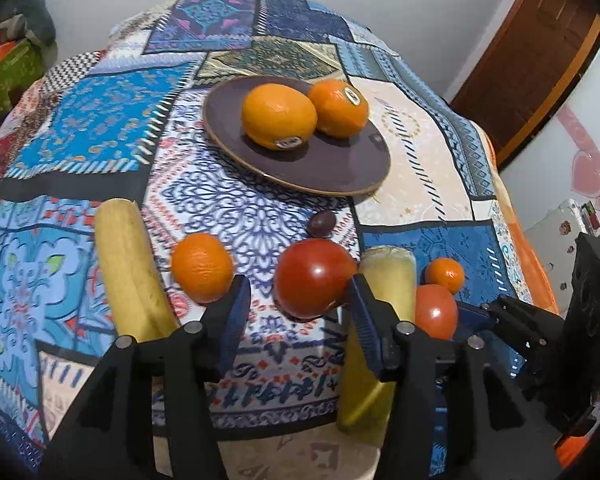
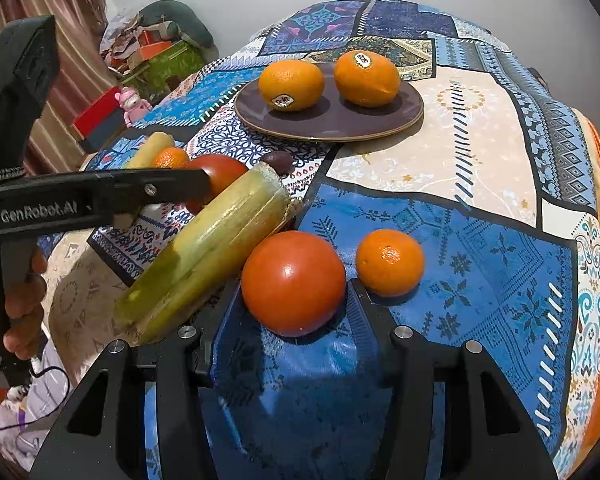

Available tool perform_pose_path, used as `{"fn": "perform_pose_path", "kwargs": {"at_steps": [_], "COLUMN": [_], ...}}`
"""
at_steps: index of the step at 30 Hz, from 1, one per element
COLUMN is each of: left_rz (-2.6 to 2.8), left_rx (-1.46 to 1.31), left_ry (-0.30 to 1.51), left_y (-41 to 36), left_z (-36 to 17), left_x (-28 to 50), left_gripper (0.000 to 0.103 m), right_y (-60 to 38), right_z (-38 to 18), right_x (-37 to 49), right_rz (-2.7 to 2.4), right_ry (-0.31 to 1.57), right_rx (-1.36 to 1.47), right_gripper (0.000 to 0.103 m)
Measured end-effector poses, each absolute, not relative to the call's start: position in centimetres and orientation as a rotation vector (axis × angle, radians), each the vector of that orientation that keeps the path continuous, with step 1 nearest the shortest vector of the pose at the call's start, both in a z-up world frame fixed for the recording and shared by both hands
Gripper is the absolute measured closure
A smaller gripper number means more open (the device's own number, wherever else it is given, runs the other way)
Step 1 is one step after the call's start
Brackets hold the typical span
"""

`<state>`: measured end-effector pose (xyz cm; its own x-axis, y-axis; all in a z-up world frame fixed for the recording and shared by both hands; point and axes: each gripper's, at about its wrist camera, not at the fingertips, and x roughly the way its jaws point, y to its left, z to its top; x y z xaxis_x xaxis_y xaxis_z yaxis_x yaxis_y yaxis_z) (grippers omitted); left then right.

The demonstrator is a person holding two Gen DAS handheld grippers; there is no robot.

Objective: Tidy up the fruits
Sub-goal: 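Grasp a red tomato with the left tool while the right tool grasps another tomato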

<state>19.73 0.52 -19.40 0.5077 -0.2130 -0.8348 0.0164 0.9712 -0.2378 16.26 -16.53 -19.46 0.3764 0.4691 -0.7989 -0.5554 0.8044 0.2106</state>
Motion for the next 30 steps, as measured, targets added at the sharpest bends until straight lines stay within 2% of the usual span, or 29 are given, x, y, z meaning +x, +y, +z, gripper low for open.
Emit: {"fn": "perform_pose_path", "kwargs": {"at_steps": [3, 14, 16, 17, 30], "left_rz": [-0.129, -0.151, -0.174, -0.187, -0.172], "left_rx": [-0.184, -0.179, -0.183, -0.189, -0.146], "left_ry": [1.020, 1.031, 1.047, 1.054, 0.988], "left_y": [-0.1, -0.9, -1.0, -1.0, -0.2], "left_z": [-19.5, -20.3, -20.6, -20.8, -18.0], "left_x": [20.4, 23.4, 23.9, 24.0, 21.7], "left_gripper": [0.048, 0.048, 0.051, 0.059, 0.059], "right_y": [-16.5, -16.8, -17.0, -17.0, -18.7], "right_z": [-19.5, -19.4, -19.3, -19.2, -15.9], "right_x": [16.4, 16.4, 16.4, 16.5, 17.9], "right_rz": [0.661, 0.677, 0.669, 0.663, 0.610], "right_ry": [0.992, 0.995, 0.990, 0.987, 0.895], "right_rx": [-0.092, -0.067, -0.067, -0.067, -0.024], "right_gripper": [0.055, 0.057, 0.057, 0.057, 0.057]}}
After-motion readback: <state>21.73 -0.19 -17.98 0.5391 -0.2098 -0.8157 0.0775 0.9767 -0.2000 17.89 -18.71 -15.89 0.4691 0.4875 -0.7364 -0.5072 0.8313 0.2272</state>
